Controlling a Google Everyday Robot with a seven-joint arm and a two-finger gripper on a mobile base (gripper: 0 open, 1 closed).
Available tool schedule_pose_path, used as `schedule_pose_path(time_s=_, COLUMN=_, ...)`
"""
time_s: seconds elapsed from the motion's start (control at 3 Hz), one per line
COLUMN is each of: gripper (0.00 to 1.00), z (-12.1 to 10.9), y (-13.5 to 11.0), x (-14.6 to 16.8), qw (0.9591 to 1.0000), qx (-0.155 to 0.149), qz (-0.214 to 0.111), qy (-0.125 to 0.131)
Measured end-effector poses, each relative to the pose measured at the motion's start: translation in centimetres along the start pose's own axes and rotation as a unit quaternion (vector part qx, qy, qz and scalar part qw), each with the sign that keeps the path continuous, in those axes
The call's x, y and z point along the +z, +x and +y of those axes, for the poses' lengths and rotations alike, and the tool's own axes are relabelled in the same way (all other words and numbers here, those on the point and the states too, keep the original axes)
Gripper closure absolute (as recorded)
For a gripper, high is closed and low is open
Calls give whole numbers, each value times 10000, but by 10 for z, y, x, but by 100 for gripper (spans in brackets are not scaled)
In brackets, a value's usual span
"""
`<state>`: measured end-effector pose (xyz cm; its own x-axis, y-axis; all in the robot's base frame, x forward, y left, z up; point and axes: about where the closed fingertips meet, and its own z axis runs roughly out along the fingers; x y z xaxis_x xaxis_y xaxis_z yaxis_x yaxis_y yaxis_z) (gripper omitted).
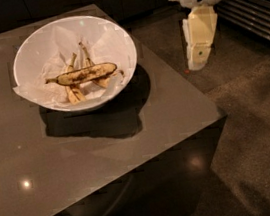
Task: Pick banana from white bowl
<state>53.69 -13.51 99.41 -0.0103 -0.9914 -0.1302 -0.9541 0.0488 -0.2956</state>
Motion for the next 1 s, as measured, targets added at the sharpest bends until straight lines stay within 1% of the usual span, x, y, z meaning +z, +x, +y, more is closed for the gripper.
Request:
schedule_pose_path(time_s=0.33, gripper=0, z=-32, y=-23, x=3, qw=9992, qx=-281, qz=-260, qy=-68)
schedule_pose_path(time_s=0.67, gripper=0, z=-42, y=-28, x=-3, qw=9989, qx=-274, qz=-360, qy=120)
schedule_pose_path(time_s=1.0, gripper=0, z=-43, y=-29, x=5, qw=9980, qx=-315, qz=-547, qy=78)
